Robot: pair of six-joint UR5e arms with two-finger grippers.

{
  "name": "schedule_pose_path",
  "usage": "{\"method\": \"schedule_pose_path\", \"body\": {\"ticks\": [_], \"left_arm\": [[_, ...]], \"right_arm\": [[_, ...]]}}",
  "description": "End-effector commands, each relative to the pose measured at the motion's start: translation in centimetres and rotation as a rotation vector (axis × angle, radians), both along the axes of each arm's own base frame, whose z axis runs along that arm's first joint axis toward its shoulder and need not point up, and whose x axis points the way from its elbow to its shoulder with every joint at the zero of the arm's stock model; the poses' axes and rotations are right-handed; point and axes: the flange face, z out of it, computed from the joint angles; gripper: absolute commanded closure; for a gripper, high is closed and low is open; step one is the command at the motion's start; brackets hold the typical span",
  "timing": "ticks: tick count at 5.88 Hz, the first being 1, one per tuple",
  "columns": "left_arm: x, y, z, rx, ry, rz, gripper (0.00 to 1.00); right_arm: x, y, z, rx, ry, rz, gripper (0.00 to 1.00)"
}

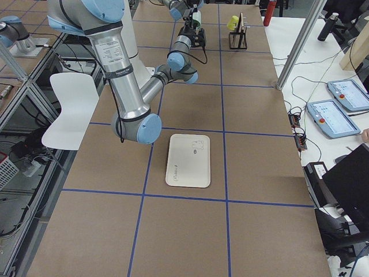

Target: Left arm grabs green cup and hands to right arm on tray

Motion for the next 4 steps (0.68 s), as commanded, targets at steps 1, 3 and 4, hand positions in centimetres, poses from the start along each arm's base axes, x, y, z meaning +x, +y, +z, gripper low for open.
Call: {"method": "schedule_pose_path", "body": {"ticks": [1, 3, 4], "left_arm": [[0.38, 0.28, -0.21, 0.001, 0.003, 0.008, 1.0], [0.35, 0.3, -0.36, -0.012, 0.01, 0.019, 1.0], [0.34, 0.31, -1.02, -0.008, 0.017, 0.02, 1.0]], "right_arm": [[-0.07, 0.02, -0.15, -0.003, 0.001, 0.0, 0.18], [-0.16, -0.08, -0.17, -0.018, -0.001, 0.009, 0.32], [-0.26, -0.06, -0.05, -0.018, 0.002, 0.01, 0.43]]}}
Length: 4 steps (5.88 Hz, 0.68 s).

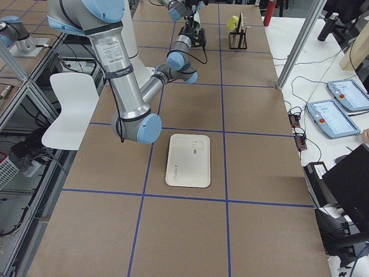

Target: Left arm grabs green cup and hands to right arm on tray

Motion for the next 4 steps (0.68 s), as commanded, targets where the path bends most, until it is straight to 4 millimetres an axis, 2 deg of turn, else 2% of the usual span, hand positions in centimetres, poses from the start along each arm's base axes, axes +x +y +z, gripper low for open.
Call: {"method": "schedule_pose_path", "body": {"ticks": [1, 3, 4], "left_arm": [[-0.06, 0.04, -0.85, -0.003, 0.011, 0.006, 1.0], [-0.02, 0.01, -1.4, -0.003, 0.016, 0.009, 1.0], [0.05, -0.05, -1.43, -0.004, 0.014, 0.008, 1.0]], "right_arm": [[-0.1, 0.02, 0.09, 0.002, 0.004, 0.003, 0.44], [-0.11, 0.03, 0.24, 0.002, 0.008, 0.003, 0.48], [-0.05, 0.16, 0.22, 0.01, 0.011, 0.002, 0.95]]}}
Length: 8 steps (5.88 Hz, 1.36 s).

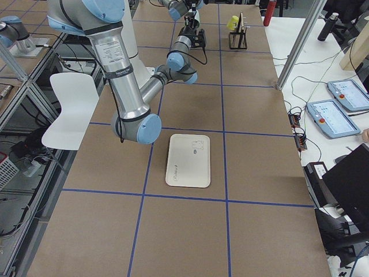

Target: Left arm grabs green cup and hands to right arm on tray

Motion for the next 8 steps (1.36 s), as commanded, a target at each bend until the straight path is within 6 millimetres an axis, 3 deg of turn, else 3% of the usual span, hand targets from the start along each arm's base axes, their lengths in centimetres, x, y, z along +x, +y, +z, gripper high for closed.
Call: {"method": "schedule_pose_path", "body": {"ticks": [1, 2, 4, 6, 8], "left_arm": [[0.2, -0.1, 0.0, 0.003, -0.006, -0.004, 0.38], [0.2, -0.1, -0.5, 0.012, -0.011, -0.006, 0.0], [-1.0, -1.6, -0.2, 0.058, -0.043, -0.079, 0.0], [-2.3, -4.1, 0.3, 0.046, -0.118, -0.155, 0.0], [-2.2, -4.8, 1.0, 0.037, -0.143, -0.171, 0.0]], "right_arm": [[0.0, 0.1, 0.1, 0.039, 0.022, 0.048, 1.0], [-0.1, 0.0, 0.2, 0.039, 0.032, 0.056, 1.0], [0.3, -0.1, 0.5, 0.042, 0.059, 0.054, 1.0], [2.5, -1.2, 1.5, 0.051, 0.077, 0.079, 1.0], [2.8, -4.3, 3.0, -0.044, 0.277, 0.105, 1.0]]}}
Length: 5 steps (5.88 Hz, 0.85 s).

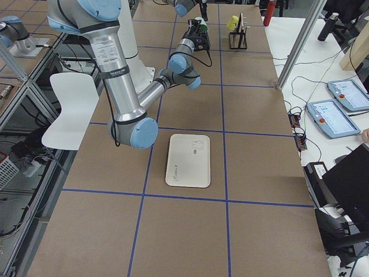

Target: Left arm grabs green cup and hands to right arm on tray

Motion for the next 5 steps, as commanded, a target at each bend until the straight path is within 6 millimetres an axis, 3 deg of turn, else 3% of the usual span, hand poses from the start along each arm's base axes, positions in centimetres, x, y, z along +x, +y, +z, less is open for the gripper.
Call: {"method": "schedule_pose_path", "body": {"ticks": [1, 3, 4, 5], "left_arm": [[0.9, -1.0, 1.1, -0.03, -0.037, -0.006, 0.0], [2.4, -2.5, 2.0, -0.065, -0.171, -0.031, 0.0], [3.4, -3.5, 2.7, -0.079, -0.308, -0.053, 0.0], [4.6, -4.4, 3.8, -0.071, -0.467, -0.054, 0.0]], "right_arm": [[0.9, -4.2, 0.7, -0.115, 0.26, 0.0, 1.0], [6.5, -9.5, 1.4, -0.228, 0.556, -0.044, 1.0], [10.1, -11.8, 2.7, -0.283, 0.688, -0.046, 1.0], [11.1, -13.0, 3.7, -0.285, 0.787, -0.011, 1.0]]}}
